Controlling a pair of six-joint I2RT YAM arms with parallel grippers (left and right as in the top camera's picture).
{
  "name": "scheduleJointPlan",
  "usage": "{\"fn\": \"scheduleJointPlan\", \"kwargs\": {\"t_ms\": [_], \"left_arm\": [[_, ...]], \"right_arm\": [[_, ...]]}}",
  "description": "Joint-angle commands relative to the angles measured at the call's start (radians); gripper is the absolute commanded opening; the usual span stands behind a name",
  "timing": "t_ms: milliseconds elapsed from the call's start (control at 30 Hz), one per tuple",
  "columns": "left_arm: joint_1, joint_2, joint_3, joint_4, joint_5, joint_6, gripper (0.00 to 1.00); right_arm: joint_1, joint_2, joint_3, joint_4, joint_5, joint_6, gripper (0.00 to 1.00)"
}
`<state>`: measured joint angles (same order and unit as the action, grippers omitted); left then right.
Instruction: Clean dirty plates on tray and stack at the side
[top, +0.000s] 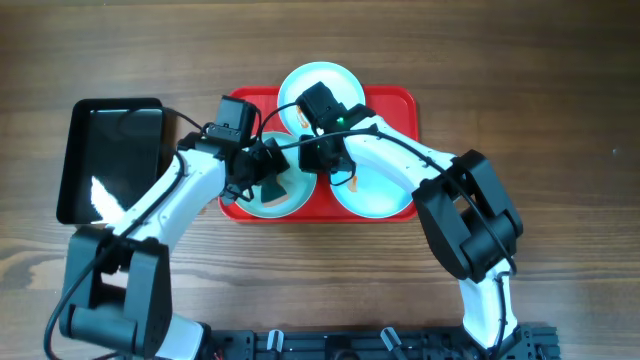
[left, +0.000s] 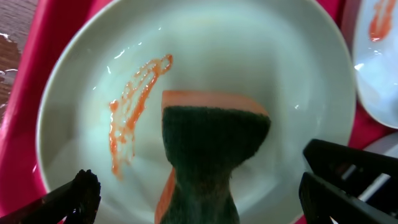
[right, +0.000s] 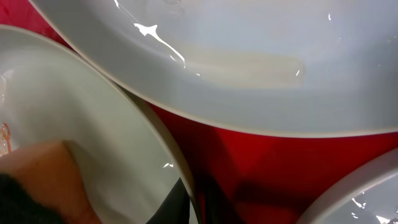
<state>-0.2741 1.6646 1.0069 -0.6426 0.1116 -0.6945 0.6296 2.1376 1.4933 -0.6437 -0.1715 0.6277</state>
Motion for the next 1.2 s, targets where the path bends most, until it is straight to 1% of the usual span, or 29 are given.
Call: {"fn": "scheduleJointPlan", "kwargs": {"t_ms": [0, 67, 100, 167, 200, 267, 333, 400, 467, 633, 733, 800, 833, 900, 967, 1167], "left_arm": [[-0.031, 0.045, -0.008, 0.017, -0.020, -0.019, 0.98], [-0.040, 0.053, -0.008, 0.029, -0.020, -0.021, 0.91], [-0.043, 0.057, -0.008, 0.035, -0.020, -0.021, 0.85], [-0.044, 0.057, -0.008, 0.039, -0.020, -0.021, 0.69], [-0.044, 0.057, -0.008, 0.039, -0.021, -0.021, 0.56], [-0.043, 0.057, -0.008, 0.041, -0.020, -0.021, 0.47], [-0.043, 0.057, -0.008, 0.042, -0.025, -0.021, 0.40], [-0.043, 0.058, -0.008, 0.043, -0.035, -0.021, 0.35], [-0.043, 0.063, -0.008, 0.045, -0.041, -0.021, 0.34], [-0.043, 0.102, -0.008, 0.053, -0.042, -0.021, 0.42], [-0.043, 0.115, -0.008, 0.053, -0.042, -0.021, 0.45], [-0.043, 0.116, -0.008, 0.053, -0.042, -0.021, 0.40], [-0.043, 0.116, -0.008, 0.053, -0.042, -0.021, 0.35], [-0.043, 0.116, -0.008, 0.053, -0.042, -0.021, 0.20], [-0.042, 0.114, -0.006, 0.052, -0.042, -0.021, 0.13], [-0.042, 0.093, 0.033, 0.004, -0.042, -0.020, 0.12]], "right_arm": [[0.009, 0.014, -0.016, 0.005, 0.007, 0.004, 0.11], [0.009, 0.014, -0.016, 0.004, 0.007, 0.003, 0.11], [0.009, 0.014, -0.016, 0.004, 0.007, 0.004, 0.11], [0.009, 0.014, -0.016, 0.004, 0.007, 0.003, 0.11], [0.010, 0.014, -0.016, 0.004, 0.007, 0.004, 0.11], [0.010, 0.014, -0.016, 0.004, 0.007, 0.003, 0.11], [0.010, 0.014, -0.016, 0.005, 0.007, 0.003, 0.11], [0.010, 0.014, -0.016, 0.005, 0.008, 0.003, 0.11], [0.010, 0.014, -0.016, 0.005, 0.008, 0.003, 0.11], [0.010, 0.014, -0.016, 0.004, 0.014, 0.003, 0.11], [0.010, 0.014, -0.016, 0.004, 0.014, 0.003, 0.11], [0.011, 0.014, -0.016, 0.004, 0.015, 0.003, 0.11], [0.011, 0.014, -0.016, 0.004, 0.014, 0.003, 0.11], [0.011, 0.014, -0.016, 0.004, 0.016, 0.003, 0.11], [0.011, 0.014, -0.016, 0.004, 0.016, 0.003, 0.11], [0.011, 0.014, -0.016, 0.002, 0.015, 0.001, 0.11]]}}
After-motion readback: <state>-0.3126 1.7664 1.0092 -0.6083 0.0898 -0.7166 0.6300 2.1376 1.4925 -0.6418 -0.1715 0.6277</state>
